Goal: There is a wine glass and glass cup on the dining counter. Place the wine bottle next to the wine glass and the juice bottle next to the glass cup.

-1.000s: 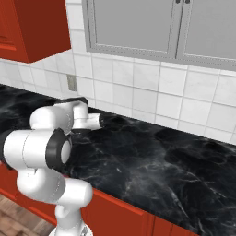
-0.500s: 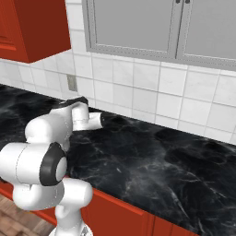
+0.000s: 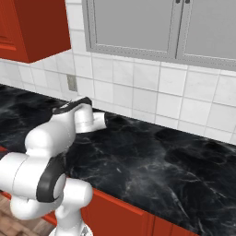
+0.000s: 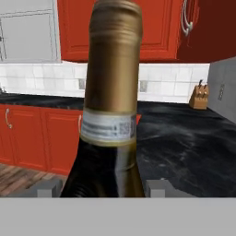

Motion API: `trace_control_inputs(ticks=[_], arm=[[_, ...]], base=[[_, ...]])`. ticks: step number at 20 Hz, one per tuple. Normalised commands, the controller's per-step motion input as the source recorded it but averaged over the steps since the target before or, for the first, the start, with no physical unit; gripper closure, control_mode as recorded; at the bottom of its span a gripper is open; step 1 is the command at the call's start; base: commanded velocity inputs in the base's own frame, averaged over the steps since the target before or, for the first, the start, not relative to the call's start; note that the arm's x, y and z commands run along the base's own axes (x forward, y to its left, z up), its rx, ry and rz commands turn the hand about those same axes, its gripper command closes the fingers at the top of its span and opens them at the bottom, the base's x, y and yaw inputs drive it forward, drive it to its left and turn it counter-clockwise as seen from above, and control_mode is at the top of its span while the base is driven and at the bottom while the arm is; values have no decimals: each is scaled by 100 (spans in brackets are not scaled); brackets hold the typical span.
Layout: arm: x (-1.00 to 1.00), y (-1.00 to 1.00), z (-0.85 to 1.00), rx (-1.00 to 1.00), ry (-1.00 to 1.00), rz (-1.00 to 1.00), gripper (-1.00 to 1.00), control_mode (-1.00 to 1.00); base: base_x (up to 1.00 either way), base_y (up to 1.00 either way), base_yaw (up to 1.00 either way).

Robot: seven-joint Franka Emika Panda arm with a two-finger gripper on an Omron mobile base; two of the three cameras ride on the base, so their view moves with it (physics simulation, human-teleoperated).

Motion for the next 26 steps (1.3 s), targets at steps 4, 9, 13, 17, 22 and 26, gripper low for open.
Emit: trace_control_inputs(ticks=[4,9,13,17,22,26], arm=[[-28,-17,14,0,0,11,100,-100],[-25,-15,12,0,0,8,100,-100],[-16,-12,9,2,0,7,100,-100],[-11,-10,6,2,0,6,100,-100],[-1,-1,0,0,0,0,100,-100],[0,0,0,0,0,0,100,-100]], base=[[0,0,0],[0,0,0],[0,0,0],[0,0,0],[0,0,0],[0,0,0]])
